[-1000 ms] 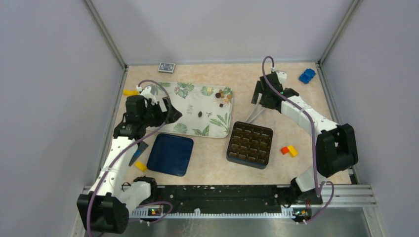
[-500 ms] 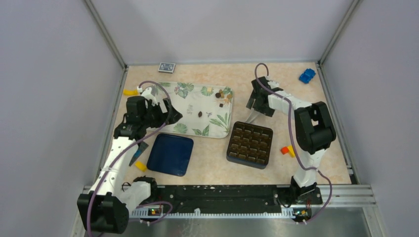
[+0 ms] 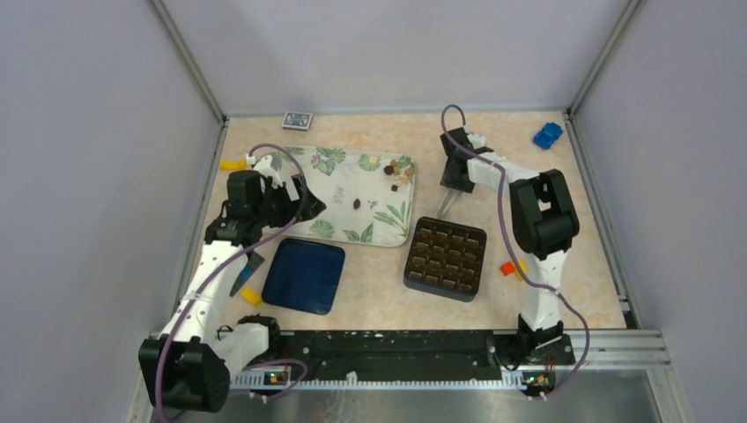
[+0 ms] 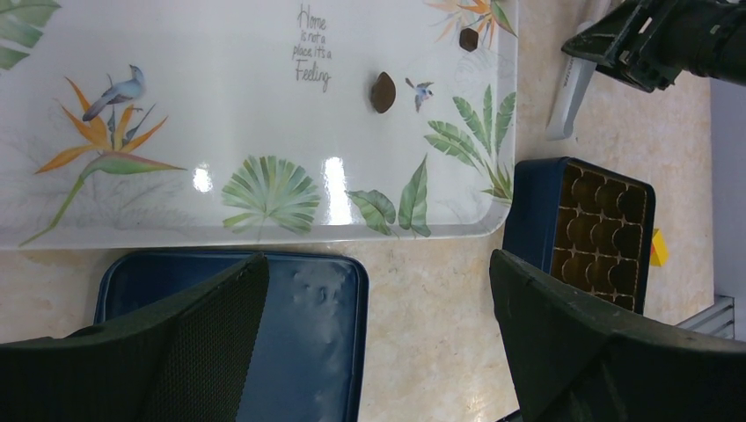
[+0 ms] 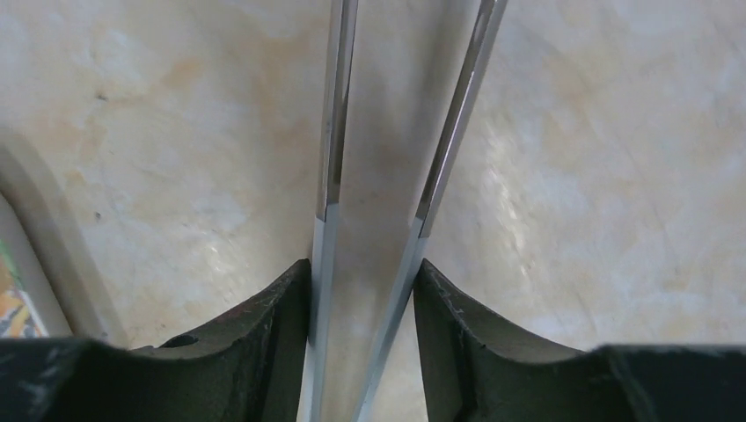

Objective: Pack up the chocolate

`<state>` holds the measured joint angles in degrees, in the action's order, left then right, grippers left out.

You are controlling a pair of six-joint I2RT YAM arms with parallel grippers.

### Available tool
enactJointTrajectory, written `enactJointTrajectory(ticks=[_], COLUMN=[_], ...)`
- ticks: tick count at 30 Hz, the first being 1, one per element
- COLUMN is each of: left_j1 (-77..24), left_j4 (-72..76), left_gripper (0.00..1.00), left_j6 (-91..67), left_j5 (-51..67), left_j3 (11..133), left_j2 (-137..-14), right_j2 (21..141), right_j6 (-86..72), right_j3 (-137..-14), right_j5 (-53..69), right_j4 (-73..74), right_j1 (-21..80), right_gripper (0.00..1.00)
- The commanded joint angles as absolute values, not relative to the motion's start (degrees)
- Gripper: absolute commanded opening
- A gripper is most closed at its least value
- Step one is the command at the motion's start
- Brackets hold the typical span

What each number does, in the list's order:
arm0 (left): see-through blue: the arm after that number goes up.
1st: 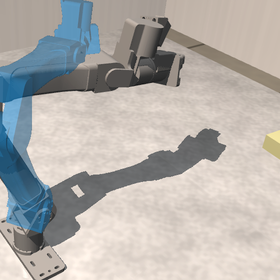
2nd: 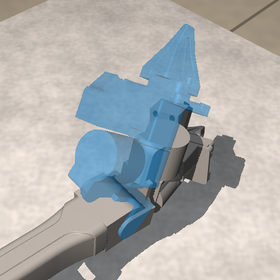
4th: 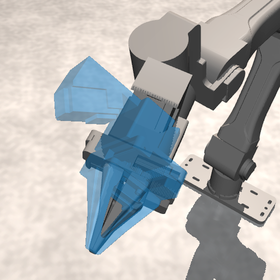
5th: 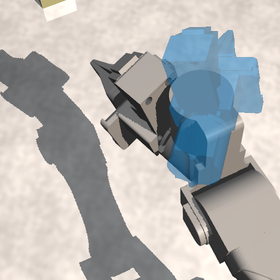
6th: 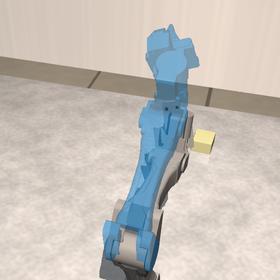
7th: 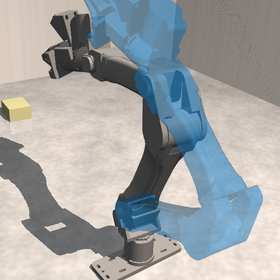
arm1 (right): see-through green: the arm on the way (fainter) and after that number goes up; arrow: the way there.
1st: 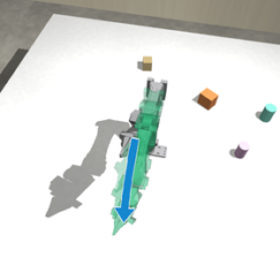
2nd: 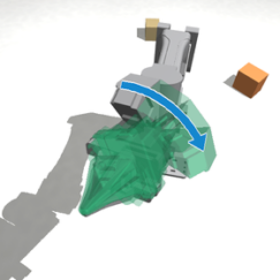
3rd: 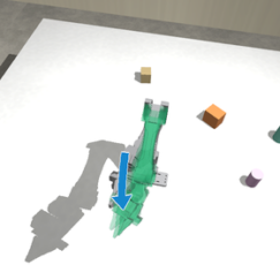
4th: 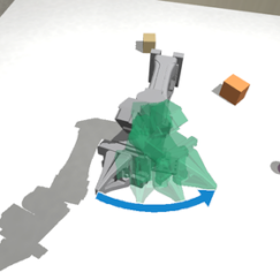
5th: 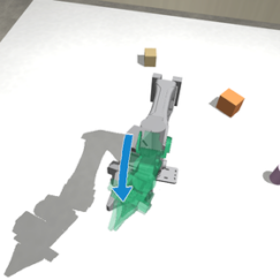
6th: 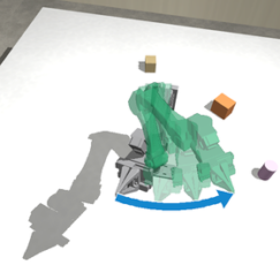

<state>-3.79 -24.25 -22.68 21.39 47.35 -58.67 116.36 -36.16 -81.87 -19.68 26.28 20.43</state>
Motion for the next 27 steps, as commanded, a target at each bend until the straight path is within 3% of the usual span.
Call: enactJointTrajectory(ticks=[1,6,11,17,23,27], left_j1=[-3.60,-3.60,-3.60,-3.60,-3.60,-3.60], left_j4=[-21.72,-21.44,-21.19,-21.20,-21.49,-21.10], left_gripper=[0.99,0.99,0.99,0.99,0.99,0.99], left_j6=[-23.22,-23.14,-23.33,-23.69,-23.51,-23.77], left_j5=[21.31,22.20,22.24,22.26,21.84,22.61], left_j3=[48.97,49.21,49.23,49.24,49.32,49.23], left_j2=[-59.20,-60.23,-60.30,-59.64,-59.07,-59.39], right_j2=[121.49,125.31,124.97,121.03,117.11,116.59], right_j6=[-25.38,-7.10,3.40,-2.64,-12.23,-14.82], right_j3=[-89.94,-97.70,-98.27,-95.01,-89.96,-87.36], right_j5=[-18.47,-13.27,-10.74,-9.95,-7.93,-10.09], right_j4=[25.87,27.10,26.90,24.21,22.65,18.86], right_j1=[19.98,19.99,19.99,19.81,19.47,19.50], right_gripper=[0.43,0.44,0.53,0.78,0.80,0.76])
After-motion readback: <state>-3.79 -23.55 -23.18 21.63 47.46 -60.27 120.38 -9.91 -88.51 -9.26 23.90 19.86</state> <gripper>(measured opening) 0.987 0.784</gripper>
